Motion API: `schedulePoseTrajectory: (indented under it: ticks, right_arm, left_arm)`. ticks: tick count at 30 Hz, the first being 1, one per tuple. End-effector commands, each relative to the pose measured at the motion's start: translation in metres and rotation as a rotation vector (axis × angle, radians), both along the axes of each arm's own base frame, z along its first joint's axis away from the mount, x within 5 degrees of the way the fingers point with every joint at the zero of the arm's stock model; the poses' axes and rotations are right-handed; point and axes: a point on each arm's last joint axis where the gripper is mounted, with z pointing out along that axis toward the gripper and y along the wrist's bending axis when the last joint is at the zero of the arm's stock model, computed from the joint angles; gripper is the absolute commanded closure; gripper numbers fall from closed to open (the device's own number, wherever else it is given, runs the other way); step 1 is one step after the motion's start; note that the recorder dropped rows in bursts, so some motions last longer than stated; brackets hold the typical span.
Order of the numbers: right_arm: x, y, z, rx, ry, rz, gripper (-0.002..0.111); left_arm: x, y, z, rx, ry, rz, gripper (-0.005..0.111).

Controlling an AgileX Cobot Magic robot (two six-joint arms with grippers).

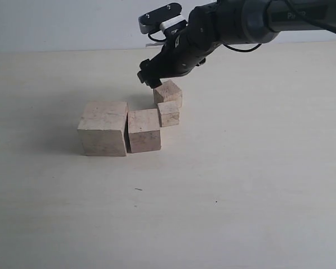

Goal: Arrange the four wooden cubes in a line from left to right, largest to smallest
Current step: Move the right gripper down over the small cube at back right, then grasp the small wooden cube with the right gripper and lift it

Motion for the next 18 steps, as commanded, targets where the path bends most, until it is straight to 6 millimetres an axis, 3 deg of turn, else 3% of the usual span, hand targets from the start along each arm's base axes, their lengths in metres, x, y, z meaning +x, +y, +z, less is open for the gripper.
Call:
schedulePoseTrajectory:
  ticks: [1,18]
  right_arm:
    - [0.006,-0.006,-0.01,0.017,0.032,-0.057,0.022]
    - [0.005,-0.009,-0.027,0.004,0.122,-0.091,0.022]
  left_arm:
    - [0.0,0.0,0.001,0.0,-0.014,0.0,0.107]
    - [0.0,0.0,0.001,0.0,-0.014,0.0,0.107]
